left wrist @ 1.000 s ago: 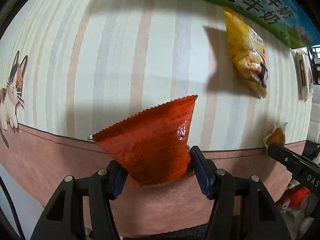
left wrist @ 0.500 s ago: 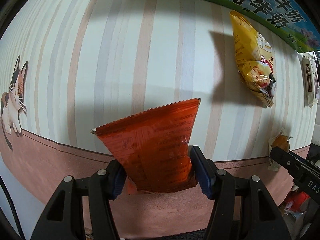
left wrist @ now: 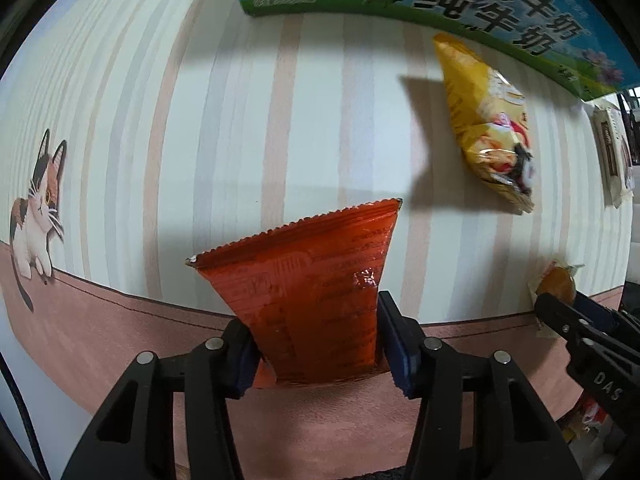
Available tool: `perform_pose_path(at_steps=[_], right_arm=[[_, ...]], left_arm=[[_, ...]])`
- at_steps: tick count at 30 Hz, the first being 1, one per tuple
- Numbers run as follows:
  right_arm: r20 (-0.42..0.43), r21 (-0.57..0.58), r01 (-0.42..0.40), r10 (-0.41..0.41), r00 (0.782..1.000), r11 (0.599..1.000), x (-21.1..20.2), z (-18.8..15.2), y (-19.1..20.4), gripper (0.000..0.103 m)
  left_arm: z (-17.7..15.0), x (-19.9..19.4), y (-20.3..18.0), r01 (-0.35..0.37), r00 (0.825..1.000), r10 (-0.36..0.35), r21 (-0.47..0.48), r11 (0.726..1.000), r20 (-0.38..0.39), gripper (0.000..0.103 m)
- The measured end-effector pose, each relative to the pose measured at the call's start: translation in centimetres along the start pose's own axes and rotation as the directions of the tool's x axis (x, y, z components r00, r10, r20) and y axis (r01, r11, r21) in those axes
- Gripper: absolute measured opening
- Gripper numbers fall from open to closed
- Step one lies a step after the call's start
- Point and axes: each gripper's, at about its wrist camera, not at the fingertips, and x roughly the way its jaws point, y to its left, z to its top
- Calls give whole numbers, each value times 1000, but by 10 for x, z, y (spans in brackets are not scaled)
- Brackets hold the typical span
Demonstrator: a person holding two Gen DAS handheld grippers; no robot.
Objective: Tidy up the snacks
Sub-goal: 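Carry both packets into the cardboard box and open both tools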
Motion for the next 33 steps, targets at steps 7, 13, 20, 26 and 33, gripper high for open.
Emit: perform_pose_path(at_steps=[7,13,20,26,33], right_arm=[[16,-22,-11,11,1000,1000,-8,-6,11,50],[48,-34,-50,51,998,998,-32,-10,20,49],[97,-43,-113,117,988,993,-73,-5,23,49],[162,-50,-184,189,968,982,-119,7,13,49],[244,-45,-287,289,926,957,-175,41,-3,49]], left_arm=[[-5,-28,-16,-9,998,6,47,999,66,49],[-4,-61,-30,6,991,-16,75,997,130,49],[4,-107,-39,47,979,-64,91,995,194,49],[18,-148,-32,104,962,-126,100,989,243,49],[62,-191,-39,159,938,-188,119,980,291,49]])
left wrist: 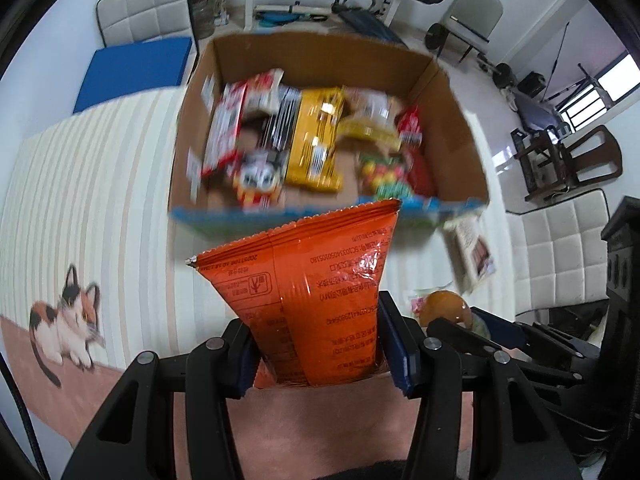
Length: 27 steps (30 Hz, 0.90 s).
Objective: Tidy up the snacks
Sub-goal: 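Carry both packets into the cardboard box and open both tools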
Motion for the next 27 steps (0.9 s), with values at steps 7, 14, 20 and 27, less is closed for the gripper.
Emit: perform_pose_path(at_steps=[7,14,20,27], right_arm=[[87,-4,-22,22,996,1000,-17,74,7,49],[66,-25,-4,6,998,1000,12,121,13,38],[-22,-4,11,-11,1000,1000,51,137,4,33],[-74,59,16,-12,997,998,66,142,-15,38]], left_arm=[[76,20,7,64,996,-67,-43,997,-60,50],[125,68,20,99,975,-117,-102,990,-188,50],[136,106,23,87,948,-115,-104,991,-297,50],[134,118,28,79,939,-115,-122,989,-324,74]])
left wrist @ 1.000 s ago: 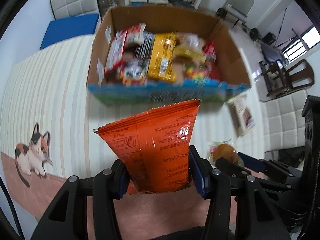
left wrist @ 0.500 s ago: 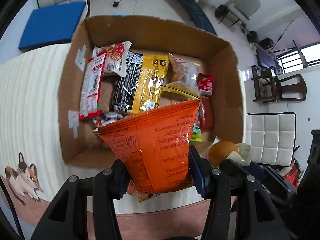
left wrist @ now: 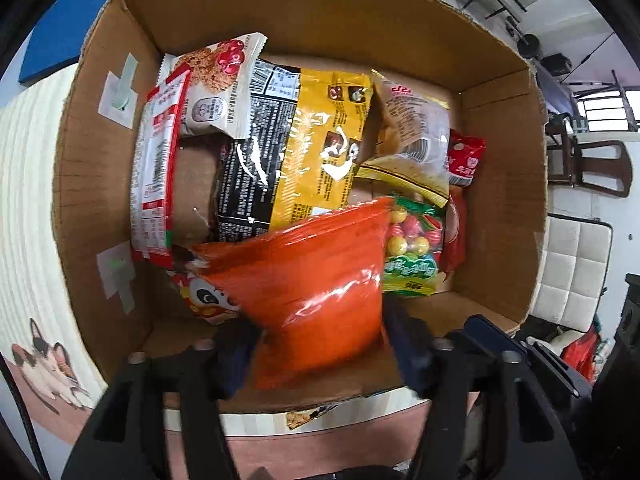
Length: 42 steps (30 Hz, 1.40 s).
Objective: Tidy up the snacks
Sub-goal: 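Carry both packets into the cardboard box and open both tools, then move both tools back over the last two snacks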
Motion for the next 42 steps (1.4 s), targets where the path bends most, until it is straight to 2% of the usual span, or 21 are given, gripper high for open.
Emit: perform_pose_path(at_steps=[2,3,10,13,15,17,20,22,26,30,31,35,39,42], right_arm=[[-2,7,6,-6,1000,1000,0,0,-4,43],[-2,9,9,-8,1000,1000,-1,0,-5,46],[15,11,24,-25,1000,1000,-15,-6,-10,51],[34,-10,45,-45,998,999,-24,-10,-8,64],[54,-29,65,-64,996,997,-31,-14,-4,81],[79,-51,88,-84,993,995,-39,-20,-1,89],[114,-78,134,-125,986,988,-50,-32,1,92],[136,-86,149,-137,981,985,-58,-42,1,92],[177,-107,171,-151,973,979,-73,-62,3,92],[219,-116,178,-150,964,977,-90,-78,7,92],[235,-118,185,-153,960,976,-96,-83,8,92],[291,-127,197,-153,945,972,-119,-99,11,93],[323,-141,191,-138,936,971,-137,-114,17,93],[334,-150,176,-118,935,973,-149,-123,20,93]], left_arm=[[-2,-2,0,3,1000,-3,2,1000,10,86],[-3,-4,-1,5,1000,-5,5,1000,13,86],[-7,-23,-5,10,999,-11,14,1000,47,86],[-17,-33,-12,-4,996,1,30,1000,85,86],[-26,-41,-14,-24,992,19,41,999,125,86],[-39,-49,-17,-55,983,45,50,997,179,86],[-57,-61,-20,-104,966,86,59,993,244,87],[-71,-69,-23,-159,945,133,64,985,299,87],[-97,-85,-26,-214,907,175,63,975,383,87],[-120,-104,-28,-245,872,196,53,968,449,87],[-127,-111,-29,-256,859,204,48,966,470,87],[-146,-130,-37,-260,827,200,41,965,526,87],[-160,-140,-44,-251,810,186,42,967,556,87],[-168,-145,-47,-244,805,180,38,969,566,87]])
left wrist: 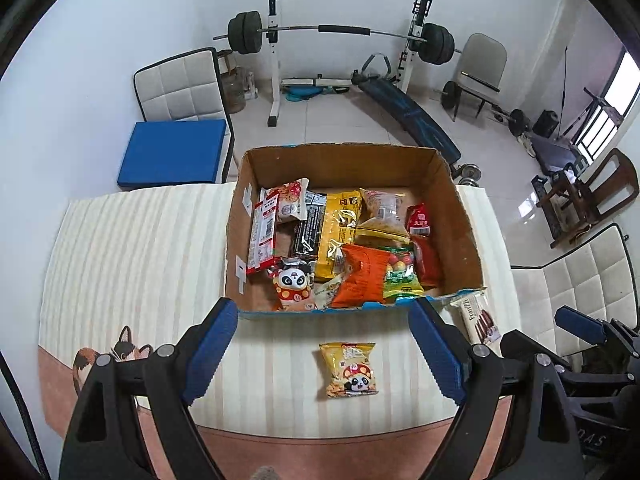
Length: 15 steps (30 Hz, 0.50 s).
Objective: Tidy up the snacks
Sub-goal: 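Move both tools back over the last two snacks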
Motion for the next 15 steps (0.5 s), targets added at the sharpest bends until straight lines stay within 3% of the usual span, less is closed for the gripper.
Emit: perform_pose_path(at_steps=[8,11,15], right_arm=[[47,31,-9,7,999,999,-10,-22,-15,93],[19,92,4,-6,1000,996,2,-35,-40,93],[-46,158,33,-26,999,987,28,-45,-75,93]], left_arm=[[-20,-3,-1,-21,1000,21,-40,999,-4,87],[-33,9,0,-28,999,26,-54,998,-33,87],[-52,46,-1,-22,990,13,-64,998,-138,87]])
